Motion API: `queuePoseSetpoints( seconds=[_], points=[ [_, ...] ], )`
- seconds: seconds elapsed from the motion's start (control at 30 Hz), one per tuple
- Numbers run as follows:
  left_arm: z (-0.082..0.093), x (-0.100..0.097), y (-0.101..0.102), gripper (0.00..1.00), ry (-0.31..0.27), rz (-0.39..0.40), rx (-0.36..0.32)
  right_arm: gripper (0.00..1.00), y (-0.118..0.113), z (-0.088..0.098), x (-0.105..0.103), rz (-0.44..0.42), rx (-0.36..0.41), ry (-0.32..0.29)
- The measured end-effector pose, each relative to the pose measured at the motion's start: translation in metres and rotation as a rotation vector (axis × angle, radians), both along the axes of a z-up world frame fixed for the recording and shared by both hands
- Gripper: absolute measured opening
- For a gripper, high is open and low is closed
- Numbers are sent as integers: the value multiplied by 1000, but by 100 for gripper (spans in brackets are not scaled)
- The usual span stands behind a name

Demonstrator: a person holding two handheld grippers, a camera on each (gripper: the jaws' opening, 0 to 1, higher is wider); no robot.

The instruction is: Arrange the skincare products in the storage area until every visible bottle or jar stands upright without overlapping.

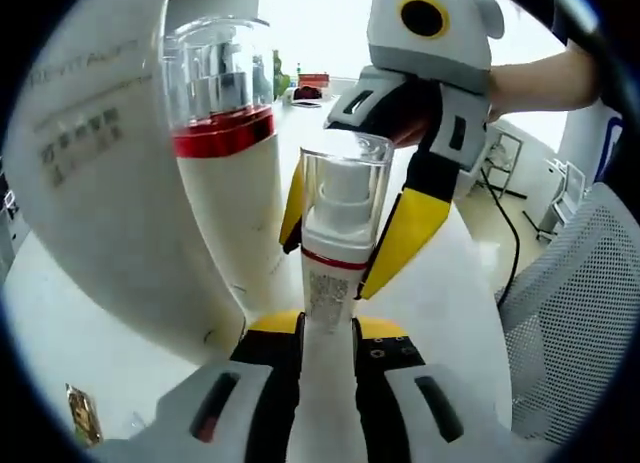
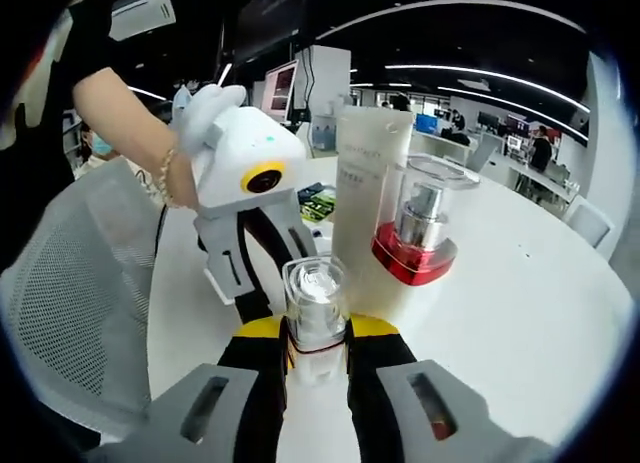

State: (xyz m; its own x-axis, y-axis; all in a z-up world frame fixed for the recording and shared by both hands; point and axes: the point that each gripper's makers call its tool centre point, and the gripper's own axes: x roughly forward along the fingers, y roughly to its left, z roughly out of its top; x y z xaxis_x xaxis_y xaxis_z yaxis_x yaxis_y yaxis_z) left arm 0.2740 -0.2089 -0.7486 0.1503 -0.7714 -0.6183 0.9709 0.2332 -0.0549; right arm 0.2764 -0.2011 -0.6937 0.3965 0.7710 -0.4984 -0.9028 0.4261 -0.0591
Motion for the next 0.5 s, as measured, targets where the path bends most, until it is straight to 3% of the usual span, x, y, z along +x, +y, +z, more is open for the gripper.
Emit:
queuePoseSetpoints(
  seconds=[0.33, 0.5],
  points=[
    [3, 0, 0, 17, 6, 10, -11, 22, 2, 2, -1, -4, 17, 6],
    [4, 2, 1, 17, 7, 16, -17, 27, 4, 6, -4, -13, 43, 30]
  ],
)
